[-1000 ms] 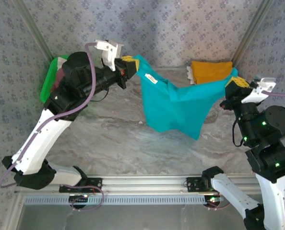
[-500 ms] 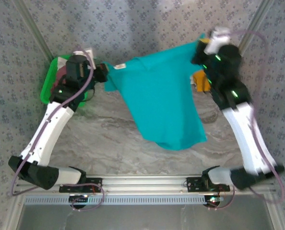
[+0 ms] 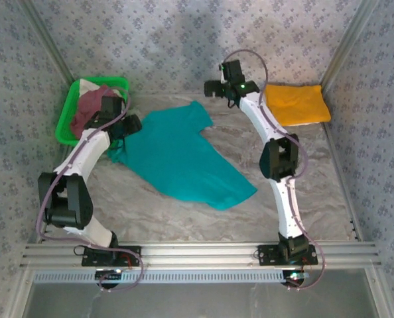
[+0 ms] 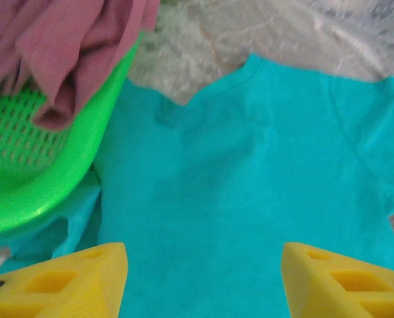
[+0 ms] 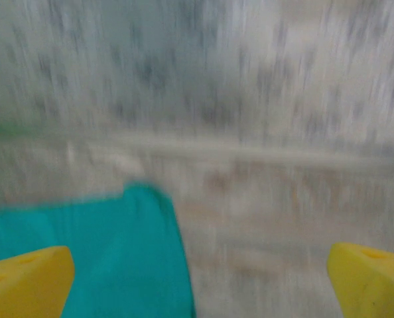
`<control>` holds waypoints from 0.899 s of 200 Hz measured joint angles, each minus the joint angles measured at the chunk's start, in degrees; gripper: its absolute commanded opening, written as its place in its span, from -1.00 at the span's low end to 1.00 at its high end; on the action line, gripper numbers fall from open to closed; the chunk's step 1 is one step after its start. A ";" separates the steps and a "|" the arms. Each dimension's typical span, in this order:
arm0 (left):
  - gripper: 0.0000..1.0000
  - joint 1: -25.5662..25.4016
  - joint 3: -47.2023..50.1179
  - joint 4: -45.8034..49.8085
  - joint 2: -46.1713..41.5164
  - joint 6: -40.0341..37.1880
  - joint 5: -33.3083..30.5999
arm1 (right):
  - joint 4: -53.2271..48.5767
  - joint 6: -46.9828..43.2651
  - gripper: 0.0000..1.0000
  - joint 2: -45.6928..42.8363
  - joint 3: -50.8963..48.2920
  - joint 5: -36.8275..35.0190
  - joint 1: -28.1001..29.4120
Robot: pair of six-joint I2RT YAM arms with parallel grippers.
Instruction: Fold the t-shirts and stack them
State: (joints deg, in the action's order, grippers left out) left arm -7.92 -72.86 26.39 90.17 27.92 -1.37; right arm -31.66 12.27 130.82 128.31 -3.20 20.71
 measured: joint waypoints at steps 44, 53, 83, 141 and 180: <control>-0.04 -7.39 2.32 -1.60 -0.79 -3.28 3.43 | 8.17 4.52 -0.17 -37.18 -45.00 4.31 2.16; -0.10 -9.20 2.32 -2.38 0.33 -4.04 4.33 | 9.70 5.46 -0.35 -42.51 -50.31 4.55 2.73; -0.24 -13.20 2.27 -3.45 7.76 -5.18 6.47 | 11.43 10.08 -0.69 -52.41 -67.12 4.50 6.51; -0.18 -17.31 10.56 -12.04 8.83 0.44 5.29 | 8.35 19.23 -1.00 -49.86 -81.40 3.19 10.27; -0.11 -14.91 22.03 -17.11 -7.74 5.90 -0.02 | 10.05 22.75 -1.00 -40.76 -81.79 1.70 8.92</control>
State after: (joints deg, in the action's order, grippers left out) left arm -22.83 -50.83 9.28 82.43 33.82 -1.39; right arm -21.61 35.03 90.06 46.52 -1.50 29.63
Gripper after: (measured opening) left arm 0.439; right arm 0.056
